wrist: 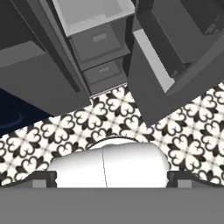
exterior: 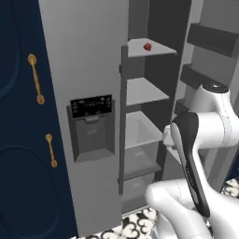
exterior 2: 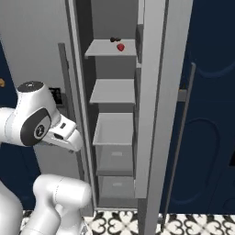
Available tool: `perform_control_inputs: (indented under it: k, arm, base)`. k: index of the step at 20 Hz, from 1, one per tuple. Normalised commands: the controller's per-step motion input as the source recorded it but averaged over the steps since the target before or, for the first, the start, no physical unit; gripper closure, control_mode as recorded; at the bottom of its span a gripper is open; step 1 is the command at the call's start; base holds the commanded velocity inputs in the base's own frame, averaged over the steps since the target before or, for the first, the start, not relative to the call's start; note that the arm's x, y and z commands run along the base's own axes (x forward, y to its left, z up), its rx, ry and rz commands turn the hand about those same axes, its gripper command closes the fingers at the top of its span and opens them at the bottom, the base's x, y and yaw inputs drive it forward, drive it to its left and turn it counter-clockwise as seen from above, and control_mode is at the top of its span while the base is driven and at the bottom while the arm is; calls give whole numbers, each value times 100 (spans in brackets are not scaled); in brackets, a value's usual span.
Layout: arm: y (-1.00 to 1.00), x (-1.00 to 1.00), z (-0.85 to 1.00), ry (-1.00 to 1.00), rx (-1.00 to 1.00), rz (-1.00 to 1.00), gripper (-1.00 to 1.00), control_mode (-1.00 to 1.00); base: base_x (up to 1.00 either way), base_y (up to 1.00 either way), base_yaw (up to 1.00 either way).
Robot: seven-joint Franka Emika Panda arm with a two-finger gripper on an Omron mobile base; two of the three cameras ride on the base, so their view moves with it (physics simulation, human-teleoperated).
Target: Take the strawberry from the fridge and place it on top of the pancake, located on the dining counter.
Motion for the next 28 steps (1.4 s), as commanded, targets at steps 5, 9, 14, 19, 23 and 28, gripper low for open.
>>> perform_control_inputs:
  k: [5,9,14,19,23,28]
  arm:
    - [0,0,0,0,0,0,-100,100]
    - [0,0,0,0,0,0,-100,100]
    - [0,0,0,0,0,0,-100,100]
    - [0,0,0,0,0,0,-100,100]
    - [0,0,0,0,0,0,-100,100]
    - [0,0,0,0,0,0,-100,100]
  base:
    - [74,9,-3]
    - [62,-51,8]
    - [60,-37,10]
    - [63,0,0]
    - [26,-18,8]
    - [9,-31,18]
